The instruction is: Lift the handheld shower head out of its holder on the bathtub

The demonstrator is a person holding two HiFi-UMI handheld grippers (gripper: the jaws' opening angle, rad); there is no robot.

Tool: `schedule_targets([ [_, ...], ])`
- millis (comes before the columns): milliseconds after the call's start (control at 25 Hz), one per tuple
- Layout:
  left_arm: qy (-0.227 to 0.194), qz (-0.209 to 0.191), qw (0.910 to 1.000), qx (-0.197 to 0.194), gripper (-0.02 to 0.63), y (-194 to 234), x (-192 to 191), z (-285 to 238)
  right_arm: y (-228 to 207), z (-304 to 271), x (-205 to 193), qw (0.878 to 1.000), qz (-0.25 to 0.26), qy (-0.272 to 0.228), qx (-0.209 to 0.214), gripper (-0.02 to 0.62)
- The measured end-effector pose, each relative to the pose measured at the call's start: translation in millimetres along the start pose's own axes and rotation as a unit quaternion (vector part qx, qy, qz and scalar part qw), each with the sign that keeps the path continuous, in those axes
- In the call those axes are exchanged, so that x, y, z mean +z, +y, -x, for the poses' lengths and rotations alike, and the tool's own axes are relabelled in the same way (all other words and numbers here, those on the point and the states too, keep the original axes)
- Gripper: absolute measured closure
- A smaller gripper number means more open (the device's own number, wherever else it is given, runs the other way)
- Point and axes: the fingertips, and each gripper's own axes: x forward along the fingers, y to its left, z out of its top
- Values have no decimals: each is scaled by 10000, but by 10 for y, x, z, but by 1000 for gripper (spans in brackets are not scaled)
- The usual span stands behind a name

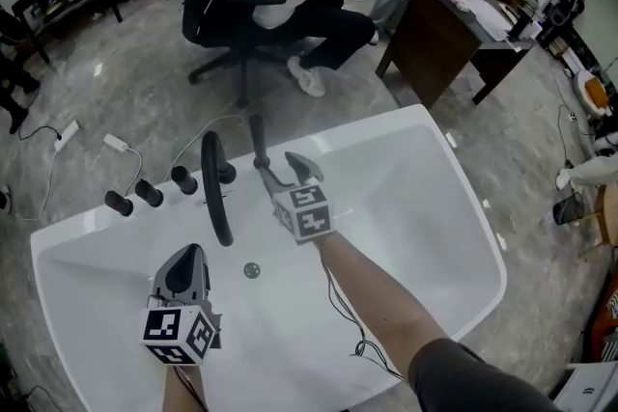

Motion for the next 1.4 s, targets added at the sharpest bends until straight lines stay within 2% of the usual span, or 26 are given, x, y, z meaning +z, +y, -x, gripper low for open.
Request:
schedule_targets([
  [80, 32, 47, 10000, 1, 591, 62, -51, -104, -20, -210, -37, 9999, 103, 118, -33, 373],
  [240, 22, 124, 9999, -10, 591, 155, -86, -234, -91, -544, -6, 9998, 170, 49, -103, 374],
  [600, -35, 119, 9999, -24, 591, 285, -67, -351, -92, -902, 2, 9994, 307, 169, 25, 376],
  [720, -4, 101, 9999, -26, 591, 273, -76, -343, -102, -913, -4, 9993, 309, 198, 49, 399],
  [800, 3, 89, 10000, -26, 591, 271, -92, -333, -87, -916, -4, 9991, 366, 209, 51, 446],
  [1080, -4, 115, 9999, -12, 591, 218, -102, -251, -64, -818, -37, 9983, 385, 430, 57, 451],
  [1240, -8, 65, 10000, -21, 591, 164, -61, -137, -104, -594, 105, 9998, 103, 127, -63, 453],
  [1400, -142, -113, 9998, 123, 591, 110, 72, 73, -91, -292, 278, 9999, 128, -7, -85, 453],
])
